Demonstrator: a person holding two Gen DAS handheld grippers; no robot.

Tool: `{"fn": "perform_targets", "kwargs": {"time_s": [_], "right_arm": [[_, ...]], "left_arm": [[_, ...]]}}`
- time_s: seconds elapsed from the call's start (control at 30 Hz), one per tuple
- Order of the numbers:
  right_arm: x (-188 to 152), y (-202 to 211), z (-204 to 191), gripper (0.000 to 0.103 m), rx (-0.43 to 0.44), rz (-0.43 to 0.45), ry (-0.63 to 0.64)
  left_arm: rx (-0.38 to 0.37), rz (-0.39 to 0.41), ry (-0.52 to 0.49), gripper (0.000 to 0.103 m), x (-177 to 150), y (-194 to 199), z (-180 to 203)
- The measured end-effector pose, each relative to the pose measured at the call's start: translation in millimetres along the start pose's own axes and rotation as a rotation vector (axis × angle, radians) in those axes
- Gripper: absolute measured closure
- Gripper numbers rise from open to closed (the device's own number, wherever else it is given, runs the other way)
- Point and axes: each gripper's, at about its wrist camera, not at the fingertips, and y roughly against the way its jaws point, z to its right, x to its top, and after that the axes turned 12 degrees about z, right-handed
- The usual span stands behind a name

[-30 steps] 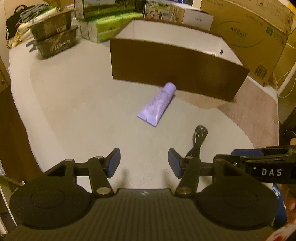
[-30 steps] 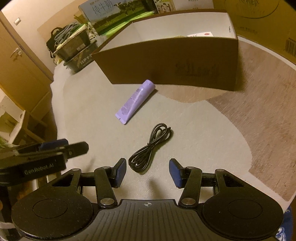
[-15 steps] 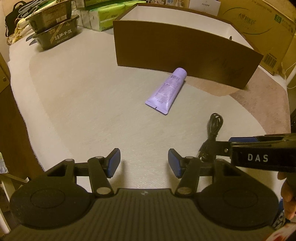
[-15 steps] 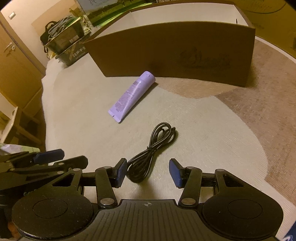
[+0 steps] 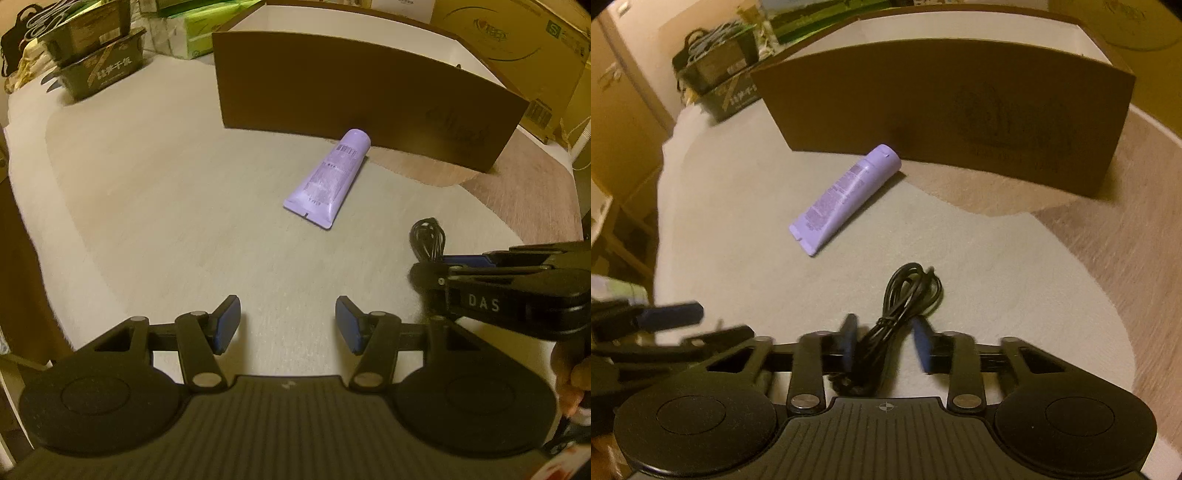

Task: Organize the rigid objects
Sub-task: 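Grasp the purple tube with the left tool while the right tool grasps the black cable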

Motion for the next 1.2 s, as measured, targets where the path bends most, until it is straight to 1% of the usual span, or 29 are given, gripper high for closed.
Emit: {"fn": "perform_targets", "kwargs": {"time_s": [0.1, 0.17, 0.23, 0.37, 0.43, 0.6, 0.7, 0.83, 0.9, 0.97, 1.0, 1.03, 1.07, 1.2], "right_arm": [[2.0, -1.1, 4.2, 0.086, -0.010, 0.000, 0.067], [4.2, -2.1, 12.5, 0.088, -0.042, 0.013, 0.095], [7.8, -2.8, 23.5, 0.088, -0.056, 0.024, 0.085], [14.8, -5.2, 47.4, 0.088, -0.111, 0.063, 0.076], [18.3, -6.3, 58.4, 0.088, -0.105, 0.076, 0.052], [23.5, -7.7, 75.9, 0.088, -0.098, 0.092, 0.014], [23.8, -5.9, 81.6, 0.087, -0.081, 0.094, -0.010], [23.8, -2.8, 84.3, 0.087, -0.087, 0.094, -0.031], [23.9, -1.7, 85.1, 0.086, -0.090, 0.095, -0.045], [23.8, -1.3, 85.5, 0.086, -0.092, 0.096, -0.050], [24.0, -1.2, 85.2, 0.086, -0.095, 0.097, -0.051], [23.7, -0.8, 84.4, 0.086, -0.097, 0.098, -0.046], [23.7, -1.8, 82.8, 0.086, -0.099, 0.098, -0.032], [19.3, -2.2, 75.9, 0.086, -0.098, 0.095, 0.026]], "left_arm": [[-0.014, 0.007, -0.013, 0.049, 2.2, -4.4, 1.9], [-0.033, 0.015, -0.029, 0.049, 4.5, -7.9, 4.8], [-0.055, 0.027, -0.056, 0.049, 7.6, -12.1, 9.2], [-0.113, 0.059, -0.102, 0.049, 16.9, -24.4, 16.2], [-0.131, 0.072, -0.128, 0.048, 23.3, -33.6, 18.7], [-0.151, 0.102, -0.202, 0.046, 40.3, -59.8, 22.4], [-0.164, 0.106, -0.236, 0.043, 50.4, -75.6, 24.8], [-0.169, 0.104, -0.271, 0.043, 61.9, -96.2, 28.9], [-0.155, 0.096, -0.272, 0.043, 66.5, -105.8, 30.8], [-0.160, 0.088, -0.260, 0.047, 70.2, -114.6, 31.8], [-0.168, 0.083, -0.247, 0.056, 71.7, -117.2, 32.2], [-0.181, 0.082, -0.224, 0.060, 73.3, -118.6, 31.9], [-0.185, 0.081, -0.208, 0.067, 74.2, -118.8, 31.9], [-0.171, 0.083, -0.194, 0.071, 68.6, -113.1, 36.4]]}}
